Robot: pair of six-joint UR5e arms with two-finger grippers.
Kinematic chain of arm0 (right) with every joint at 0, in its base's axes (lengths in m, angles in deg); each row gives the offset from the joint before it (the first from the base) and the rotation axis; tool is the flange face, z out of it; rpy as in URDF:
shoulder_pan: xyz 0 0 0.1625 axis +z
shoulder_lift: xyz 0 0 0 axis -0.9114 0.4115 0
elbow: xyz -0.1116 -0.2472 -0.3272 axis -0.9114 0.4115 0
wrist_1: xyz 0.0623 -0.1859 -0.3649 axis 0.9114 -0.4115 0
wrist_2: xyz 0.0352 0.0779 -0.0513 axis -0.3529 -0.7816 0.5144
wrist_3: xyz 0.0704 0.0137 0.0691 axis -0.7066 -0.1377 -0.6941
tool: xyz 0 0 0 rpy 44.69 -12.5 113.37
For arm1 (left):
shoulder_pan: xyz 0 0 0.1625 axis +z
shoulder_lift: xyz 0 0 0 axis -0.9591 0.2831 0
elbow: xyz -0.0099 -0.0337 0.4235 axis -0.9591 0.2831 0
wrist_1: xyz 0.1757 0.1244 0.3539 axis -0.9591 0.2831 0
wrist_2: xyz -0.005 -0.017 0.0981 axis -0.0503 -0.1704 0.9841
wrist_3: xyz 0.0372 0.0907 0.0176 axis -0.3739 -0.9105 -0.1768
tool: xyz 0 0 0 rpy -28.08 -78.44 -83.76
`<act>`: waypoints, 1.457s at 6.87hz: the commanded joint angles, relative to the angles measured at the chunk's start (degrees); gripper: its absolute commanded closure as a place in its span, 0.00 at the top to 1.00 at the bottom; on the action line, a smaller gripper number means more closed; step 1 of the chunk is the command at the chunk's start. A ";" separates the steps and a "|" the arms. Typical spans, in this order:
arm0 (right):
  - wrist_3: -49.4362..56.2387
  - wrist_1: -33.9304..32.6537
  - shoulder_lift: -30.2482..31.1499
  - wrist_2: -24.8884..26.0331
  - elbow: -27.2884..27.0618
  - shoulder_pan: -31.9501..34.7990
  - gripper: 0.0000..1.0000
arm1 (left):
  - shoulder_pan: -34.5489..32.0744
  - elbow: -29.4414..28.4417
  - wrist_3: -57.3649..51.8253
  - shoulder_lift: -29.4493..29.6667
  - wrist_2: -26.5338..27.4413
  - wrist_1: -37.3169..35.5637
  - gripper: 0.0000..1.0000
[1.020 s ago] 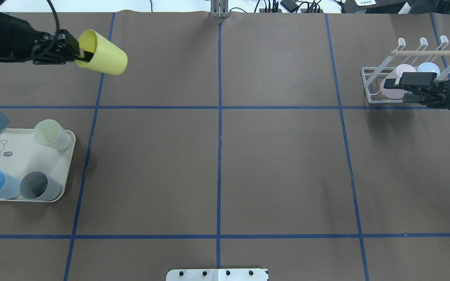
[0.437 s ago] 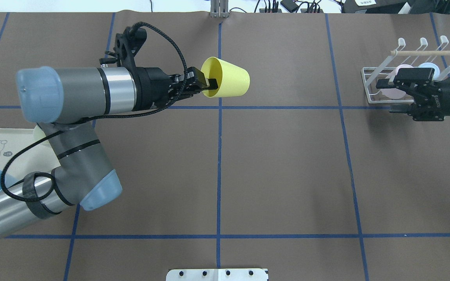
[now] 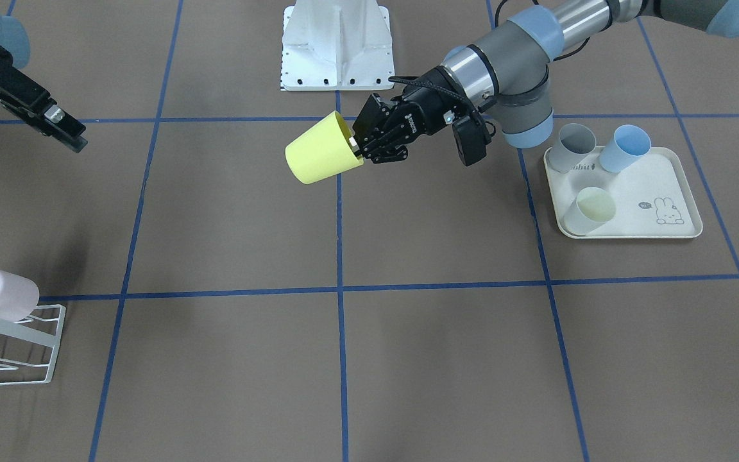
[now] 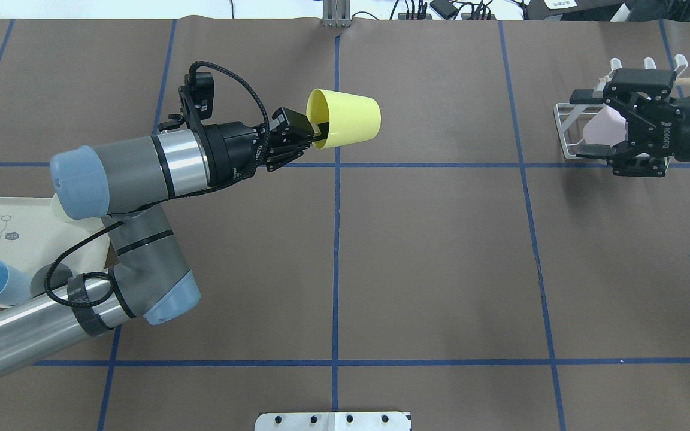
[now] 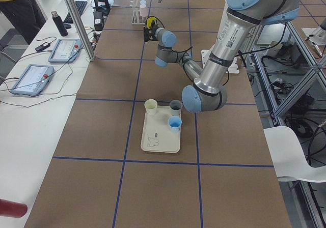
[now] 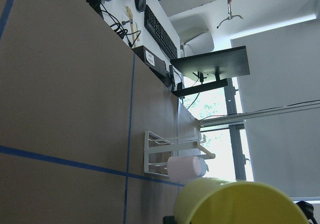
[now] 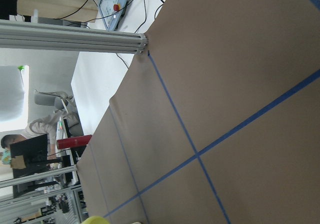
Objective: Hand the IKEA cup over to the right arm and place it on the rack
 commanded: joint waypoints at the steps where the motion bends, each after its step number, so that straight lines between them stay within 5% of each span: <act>1: -4.74 0.16 -2.60 1.55 -0.31 -0.06 1.00 | 0.09 -2.82 9.38 0.84 1.26 8.84 0.00; 3: -4.92 0.07 -3.76 2.51 -0.47 -1.02 1.00 | 0.18 -2.99 12.77 3.30 1.18 8.96 0.00; 5: -7.80 0.07 -4.90 8.90 -0.56 -5.14 1.00 | 0.27 -7.28 11.45 7.06 0.56 8.86 0.00; 10: -13.97 -0.45 -11.12 22.61 -0.56 -13.49 1.00 | 1.50 -7.21 16.62 7.88 1.18 13.34 0.00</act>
